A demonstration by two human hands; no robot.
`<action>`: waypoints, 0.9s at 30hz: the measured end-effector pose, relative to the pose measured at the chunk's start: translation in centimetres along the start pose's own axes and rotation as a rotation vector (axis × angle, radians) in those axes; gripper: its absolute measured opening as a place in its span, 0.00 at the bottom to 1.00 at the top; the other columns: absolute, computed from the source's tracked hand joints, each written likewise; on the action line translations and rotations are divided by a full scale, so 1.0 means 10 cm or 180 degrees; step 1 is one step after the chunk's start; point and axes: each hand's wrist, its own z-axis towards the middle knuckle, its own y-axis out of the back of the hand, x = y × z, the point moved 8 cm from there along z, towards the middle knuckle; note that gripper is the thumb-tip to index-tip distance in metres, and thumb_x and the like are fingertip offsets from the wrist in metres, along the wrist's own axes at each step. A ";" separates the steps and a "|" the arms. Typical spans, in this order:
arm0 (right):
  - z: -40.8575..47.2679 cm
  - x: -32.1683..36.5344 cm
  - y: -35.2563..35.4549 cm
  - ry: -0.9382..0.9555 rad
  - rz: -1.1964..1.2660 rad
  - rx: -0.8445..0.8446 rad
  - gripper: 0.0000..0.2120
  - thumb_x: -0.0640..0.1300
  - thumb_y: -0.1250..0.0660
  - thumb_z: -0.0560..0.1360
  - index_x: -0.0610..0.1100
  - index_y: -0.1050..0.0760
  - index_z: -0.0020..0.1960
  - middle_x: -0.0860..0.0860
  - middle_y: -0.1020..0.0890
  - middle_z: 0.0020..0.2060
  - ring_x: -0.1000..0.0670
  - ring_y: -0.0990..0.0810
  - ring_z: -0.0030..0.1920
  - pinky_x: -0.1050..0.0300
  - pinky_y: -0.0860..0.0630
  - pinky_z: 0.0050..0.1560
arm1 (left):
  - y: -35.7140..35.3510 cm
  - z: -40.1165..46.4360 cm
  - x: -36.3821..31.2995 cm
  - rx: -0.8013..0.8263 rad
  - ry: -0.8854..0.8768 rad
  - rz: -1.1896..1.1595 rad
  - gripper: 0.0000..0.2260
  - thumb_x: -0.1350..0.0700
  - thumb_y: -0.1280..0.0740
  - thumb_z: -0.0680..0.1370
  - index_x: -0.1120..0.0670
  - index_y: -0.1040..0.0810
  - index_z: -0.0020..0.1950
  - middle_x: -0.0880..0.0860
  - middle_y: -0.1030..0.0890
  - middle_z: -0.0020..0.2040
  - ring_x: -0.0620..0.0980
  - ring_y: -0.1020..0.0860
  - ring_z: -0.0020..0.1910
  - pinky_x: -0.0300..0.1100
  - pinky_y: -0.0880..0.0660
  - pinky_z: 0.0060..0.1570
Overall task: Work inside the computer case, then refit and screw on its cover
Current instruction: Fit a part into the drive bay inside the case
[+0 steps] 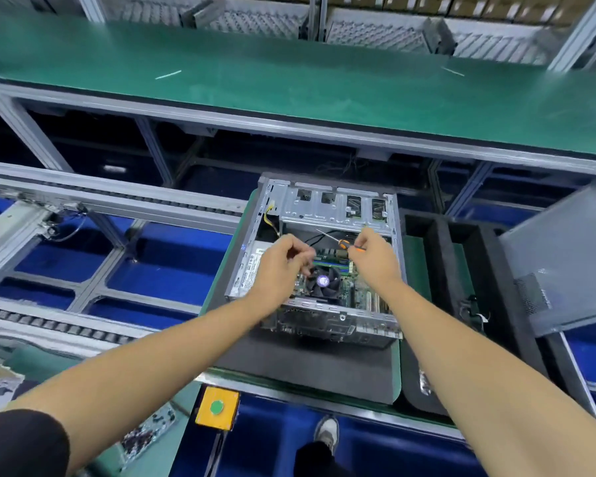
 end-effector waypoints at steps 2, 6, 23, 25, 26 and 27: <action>0.27 0.02 0.16 0.0018 -0.0050 0.0025 0.08 0.47 0.34 0.75 0.50 0.33 0.41 0.52 0.22 0.32 0.50 0.26 0.31 0.55 0.36 0.31 | -0.12 0.43 0.00 0.0041 0.0413 -0.0480 0.04 0.63 0.32 0.81 0.58 0.21 0.47 0.53 0.17 0.41 0.48 0.18 0.37 0.40 0.20 0.42; 0.80 0.02 0.49 0.0082 -0.0276 0.0220 0.08 0.47 0.34 0.75 0.50 0.32 0.41 0.52 0.22 0.33 0.50 0.27 0.32 0.55 0.38 0.32 | -0.39 1.04 0.11 0.0369 0.0737 -0.0551 0.08 0.62 0.35 0.83 0.56 0.21 0.45 0.54 0.19 0.42 0.44 0.23 0.36 0.33 0.23 0.41; 1.93 0.21 1.00 0.0855 -0.0491 0.1380 0.07 0.36 0.33 0.67 0.47 0.29 0.37 0.56 0.22 0.28 0.53 0.28 0.31 0.52 0.31 0.38 | -0.80 2.01 0.37 0.0248 0.0878 -0.0252 0.18 0.67 0.25 0.75 0.50 0.25 0.58 0.54 0.15 0.46 0.53 0.17 0.47 0.51 0.18 0.53; 2.00 0.25 1.01 0.0893 -0.0592 0.1356 0.07 0.36 0.33 0.69 0.46 0.28 0.37 0.57 0.23 0.28 0.52 0.29 0.32 0.52 0.31 0.38 | -0.80 2.05 0.37 0.0239 0.0807 -0.0198 0.19 0.64 0.24 0.74 0.48 0.25 0.58 0.51 0.14 0.45 0.52 0.15 0.48 0.50 0.18 0.54; 2.03 0.28 1.02 0.0911 -0.0621 0.1338 0.08 0.36 0.33 0.69 0.46 0.28 0.37 0.56 0.23 0.28 0.51 0.28 0.32 0.52 0.30 0.38 | -0.79 2.07 0.37 0.0225 0.0784 -0.0206 0.20 0.64 0.23 0.74 0.47 0.25 0.58 0.51 0.14 0.46 0.51 0.15 0.49 0.50 0.19 0.56; 2.05 0.30 1.03 0.0930 -0.0646 0.1334 0.08 0.36 0.33 0.69 0.46 0.28 0.37 0.55 0.23 0.29 0.51 0.28 0.33 0.52 0.29 0.38 | -0.78 2.08 0.38 0.0214 0.0762 -0.0217 0.20 0.63 0.23 0.74 0.46 0.25 0.59 0.51 0.13 0.46 0.51 0.15 0.49 0.51 0.19 0.56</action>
